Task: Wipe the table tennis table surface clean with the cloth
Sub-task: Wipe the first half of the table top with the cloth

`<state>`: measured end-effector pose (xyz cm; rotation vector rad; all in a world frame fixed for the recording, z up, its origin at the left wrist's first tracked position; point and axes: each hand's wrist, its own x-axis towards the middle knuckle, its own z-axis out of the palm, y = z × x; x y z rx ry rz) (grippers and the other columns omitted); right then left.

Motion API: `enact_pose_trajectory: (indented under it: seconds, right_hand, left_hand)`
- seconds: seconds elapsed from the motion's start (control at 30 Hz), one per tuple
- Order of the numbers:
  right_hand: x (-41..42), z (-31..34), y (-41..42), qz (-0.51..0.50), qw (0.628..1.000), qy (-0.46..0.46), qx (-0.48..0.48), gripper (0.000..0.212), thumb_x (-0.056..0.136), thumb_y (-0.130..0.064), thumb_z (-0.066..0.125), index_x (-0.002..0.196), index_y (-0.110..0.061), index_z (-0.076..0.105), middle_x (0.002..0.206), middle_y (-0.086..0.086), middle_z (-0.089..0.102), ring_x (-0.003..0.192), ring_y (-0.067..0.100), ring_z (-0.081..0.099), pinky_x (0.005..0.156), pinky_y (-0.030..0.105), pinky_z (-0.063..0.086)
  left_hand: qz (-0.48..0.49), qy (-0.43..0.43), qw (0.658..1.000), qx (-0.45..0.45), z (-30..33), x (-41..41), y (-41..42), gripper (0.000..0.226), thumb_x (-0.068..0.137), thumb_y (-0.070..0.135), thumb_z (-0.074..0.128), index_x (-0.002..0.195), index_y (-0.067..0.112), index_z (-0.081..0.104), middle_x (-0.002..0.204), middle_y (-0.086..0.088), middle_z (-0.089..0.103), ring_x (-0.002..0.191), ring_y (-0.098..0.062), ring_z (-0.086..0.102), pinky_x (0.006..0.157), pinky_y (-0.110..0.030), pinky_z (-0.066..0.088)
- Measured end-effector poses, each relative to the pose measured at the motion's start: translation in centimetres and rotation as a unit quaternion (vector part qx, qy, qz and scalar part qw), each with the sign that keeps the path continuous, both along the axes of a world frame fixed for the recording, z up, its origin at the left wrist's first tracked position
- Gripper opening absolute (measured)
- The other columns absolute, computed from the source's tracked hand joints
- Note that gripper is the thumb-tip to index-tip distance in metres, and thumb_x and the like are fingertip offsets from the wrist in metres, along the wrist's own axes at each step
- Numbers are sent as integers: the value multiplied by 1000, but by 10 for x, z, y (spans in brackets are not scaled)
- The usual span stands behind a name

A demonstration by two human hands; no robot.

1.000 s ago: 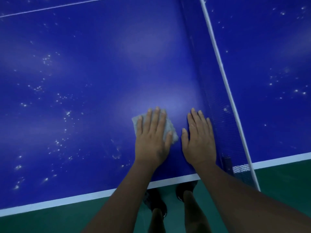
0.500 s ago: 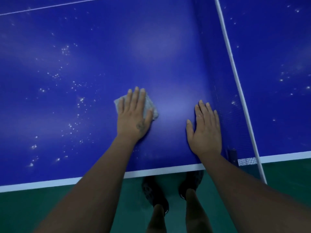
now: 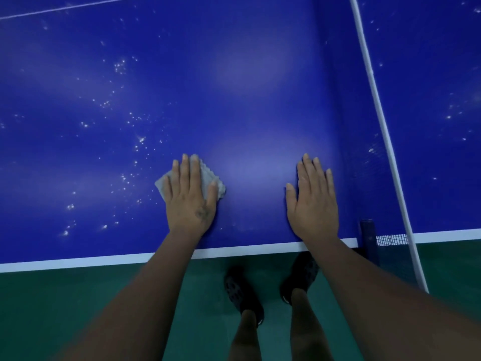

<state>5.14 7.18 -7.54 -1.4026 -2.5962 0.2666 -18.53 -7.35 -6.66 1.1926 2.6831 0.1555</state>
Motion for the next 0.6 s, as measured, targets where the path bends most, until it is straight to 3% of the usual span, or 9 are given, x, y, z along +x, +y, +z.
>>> enact_pose_trajectory:
  seconds: [0.2,0.37,0.47,0.6]
  right_hand:
    - [-1,0,1,-6,1000,0,-2,61,114,-39,33,163,-3,36,175,7,27,164,24,17,134,50,15]
    - [-2,0,1,-11,1000,-7,-4,62,113,-40,31,164,-5,36,175,6,26,164,22,16,134,49,15]
    - [-2,1,2,-11,1000,-14,-10,63,113,-42,29,164,-5,35,176,5,25,165,21,15,134,49,14]
    - [-2,1,2,-11,1000,-7,-8,63,113,-41,31,164,-5,36,176,5,26,165,22,15,133,50,15]
  left_hand:
    - [5,12,1000,14,-1,42,9,72,111,52,16,170,13,6,179,-8,5,165,-26,-4,132,-54,2]
    - [-131,-3,991,24,3,102,4,73,111,48,31,170,12,10,178,-9,5,165,-27,-2,131,-57,11]
    - [-209,-21,978,8,8,118,-21,70,113,51,29,171,16,11,179,-5,5,165,-24,-2,131,-56,13]
    - [-225,-10,974,1,5,85,-32,68,112,51,28,171,19,12,178,-3,7,165,-22,0,131,-55,15]
